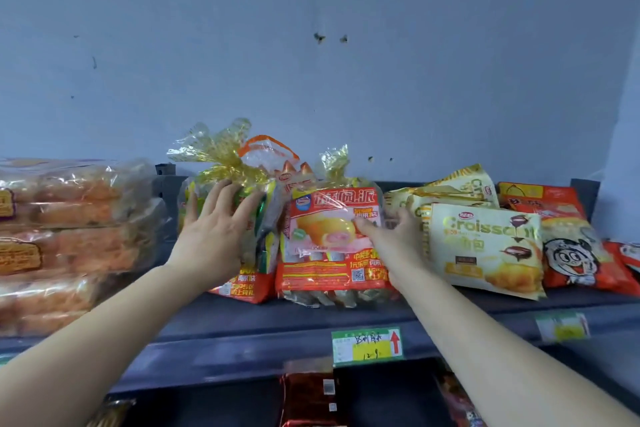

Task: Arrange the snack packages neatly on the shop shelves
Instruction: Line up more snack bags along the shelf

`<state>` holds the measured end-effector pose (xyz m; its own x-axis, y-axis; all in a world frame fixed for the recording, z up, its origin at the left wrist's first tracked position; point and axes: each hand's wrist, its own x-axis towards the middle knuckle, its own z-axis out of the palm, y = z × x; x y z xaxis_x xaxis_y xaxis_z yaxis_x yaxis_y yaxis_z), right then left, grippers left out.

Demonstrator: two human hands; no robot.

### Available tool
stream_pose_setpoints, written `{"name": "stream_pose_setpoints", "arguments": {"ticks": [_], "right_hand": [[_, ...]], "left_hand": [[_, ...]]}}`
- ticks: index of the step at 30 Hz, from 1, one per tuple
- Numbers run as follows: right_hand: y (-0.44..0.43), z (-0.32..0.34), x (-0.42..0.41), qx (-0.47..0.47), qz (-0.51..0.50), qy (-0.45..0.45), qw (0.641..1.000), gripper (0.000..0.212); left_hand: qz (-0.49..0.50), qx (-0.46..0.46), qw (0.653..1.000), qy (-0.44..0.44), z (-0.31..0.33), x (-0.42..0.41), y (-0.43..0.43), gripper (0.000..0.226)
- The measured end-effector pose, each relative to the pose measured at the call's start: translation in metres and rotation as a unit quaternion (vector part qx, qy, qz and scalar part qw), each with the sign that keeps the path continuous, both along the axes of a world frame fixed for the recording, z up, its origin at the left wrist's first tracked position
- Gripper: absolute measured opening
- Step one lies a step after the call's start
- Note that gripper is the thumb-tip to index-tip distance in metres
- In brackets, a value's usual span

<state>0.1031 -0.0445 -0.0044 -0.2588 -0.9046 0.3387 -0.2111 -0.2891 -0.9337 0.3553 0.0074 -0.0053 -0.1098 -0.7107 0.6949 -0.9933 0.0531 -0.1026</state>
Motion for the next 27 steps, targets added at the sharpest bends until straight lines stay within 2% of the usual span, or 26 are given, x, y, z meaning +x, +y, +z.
{"name": "stream_pose_setpoints", "arguments": {"ticks": [2, 4, 6, 9, 11, 14, 16, 19, 21, 24, 25, 27], "right_hand": [[0.016, 0.001, 0.017, -0.134, -0.019, 0.052, 0.989, 0.044], [0.027, -0.004, 0.034, -0.252, -0.024, 0.078, 0.964, 0.052], [0.035, -0.012, 0.049, -0.330, -0.010, 0.089, 0.940, 0.056], [0.054, -0.021, 0.062, -0.384, 0.062, 0.099, 0.916, 0.051], [0.058, -0.025, 0.061, -0.394, 0.137, 0.072, 0.906, 0.043], [0.050, -0.027, 0.051, -0.370, 0.212, 0.016, 0.904, 0.033], [0.048, -0.026, 0.048, -0.358, 0.249, 0.022, 0.900, 0.029], [0.039, -0.015, 0.037, -0.261, 0.344, -0.036, 0.901, 0.017], [0.013, -0.005, 0.027, -0.180, 0.323, -0.045, 0.928, 0.015], [-0.045, -0.002, 0.016, -0.046, 0.222, 0.041, 0.973, 0.013], [-0.063, -0.005, 0.015, 0.023, 0.220, 0.054, 0.974, 0.024], [-0.085, -0.011, 0.015, 0.166, 0.268, 0.015, 0.949, 0.068]], "left_hand": [[-0.055, 0.021, 0.988, 0.146, 0.004, 0.001, 0.000, 0.087], [-0.103, 0.000, 0.951, 0.291, 0.010, -0.002, 0.005, 0.080], [-0.121, -0.032, 0.913, 0.389, 0.011, -0.006, 0.010, 0.082], [-0.111, -0.063, 0.893, 0.431, 0.001, -0.022, 0.014, 0.089], [-0.110, -0.082, 0.882, 0.450, -0.001, -0.036, 0.015, 0.094], [-0.133, -0.100, 0.854, 0.494, 0.002, -0.057, 0.015, 0.101], [-0.147, -0.096, 0.854, 0.490, 0.005, -0.064, 0.017, 0.099], [-0.122, -0.087, 0.857, 0.493, 0.010, -0.072, 0.019, 0.070], [-0.110, -0.068, 0.842, 0.524, 0.014, -0.071, 0.020, 0.054], [-0.103, -0.060, 0.824, 0.554, 0.015, -0.069, 0.025, 0.045], [-0.103, -0.064, 0.823, 0.556, 0.015, -0.072, 0.026, 0.041], [-0.100, -0.072, 0.821, 0.557, 0.012, -0.076, 0.028, 0.032]]}}
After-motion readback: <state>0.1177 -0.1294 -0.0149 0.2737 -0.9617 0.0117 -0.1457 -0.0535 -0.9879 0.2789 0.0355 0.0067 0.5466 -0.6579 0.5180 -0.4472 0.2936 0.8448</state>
